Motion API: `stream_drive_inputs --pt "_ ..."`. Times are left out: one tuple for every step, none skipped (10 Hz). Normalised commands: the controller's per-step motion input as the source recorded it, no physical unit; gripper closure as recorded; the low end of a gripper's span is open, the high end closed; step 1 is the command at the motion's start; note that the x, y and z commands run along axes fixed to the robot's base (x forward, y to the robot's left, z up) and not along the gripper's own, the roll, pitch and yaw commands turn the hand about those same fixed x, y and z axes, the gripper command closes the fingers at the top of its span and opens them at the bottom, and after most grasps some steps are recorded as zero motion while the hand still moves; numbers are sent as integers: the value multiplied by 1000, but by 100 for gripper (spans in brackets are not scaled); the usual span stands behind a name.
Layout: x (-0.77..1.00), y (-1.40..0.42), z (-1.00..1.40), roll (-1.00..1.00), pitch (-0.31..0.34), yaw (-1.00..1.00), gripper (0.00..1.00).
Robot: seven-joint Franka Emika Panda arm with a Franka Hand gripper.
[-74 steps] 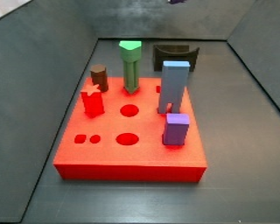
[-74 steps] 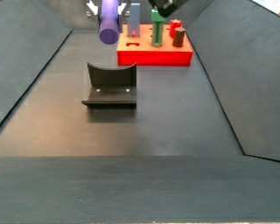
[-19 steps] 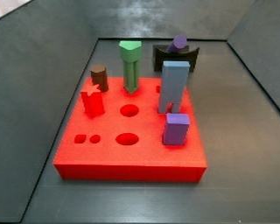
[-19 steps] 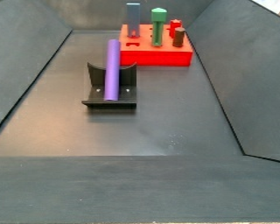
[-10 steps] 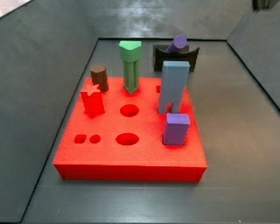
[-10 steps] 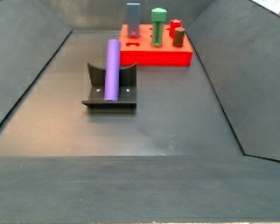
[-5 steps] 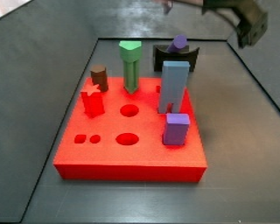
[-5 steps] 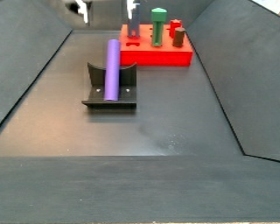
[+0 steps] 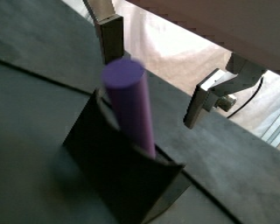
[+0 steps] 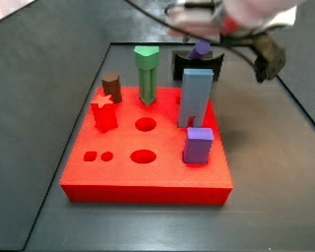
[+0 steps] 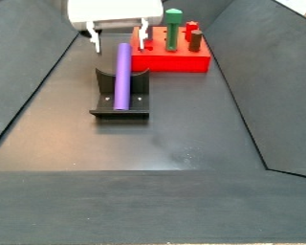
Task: Pick up the round object. Move up. Place the round object on the fixture. Regrasp the round object. Move to above the board. Insert the round object.
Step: Regrasp the round object, then move to above the board.
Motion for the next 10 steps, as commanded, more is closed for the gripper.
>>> stream_drive_inputs --pt "66 3 -431 63 -16 -32 0" --pt "67 4 -273 64 1 -23 0" --pt "71 1 -167 64 9 -16 0" --pt "0 0 0 0 0 0 100" --pt "-52 38 1000 -8 163 129 100" --pt "-51 36 1000 -14 160 128 100" --pt "-51 32 1000 -41 124 136 100" --pt "-50 31 1000 -48 89 143 100" --pt "-49 29 1000 -47 55 142 100" --pt "-49 27 1000 -44 21 134 100"
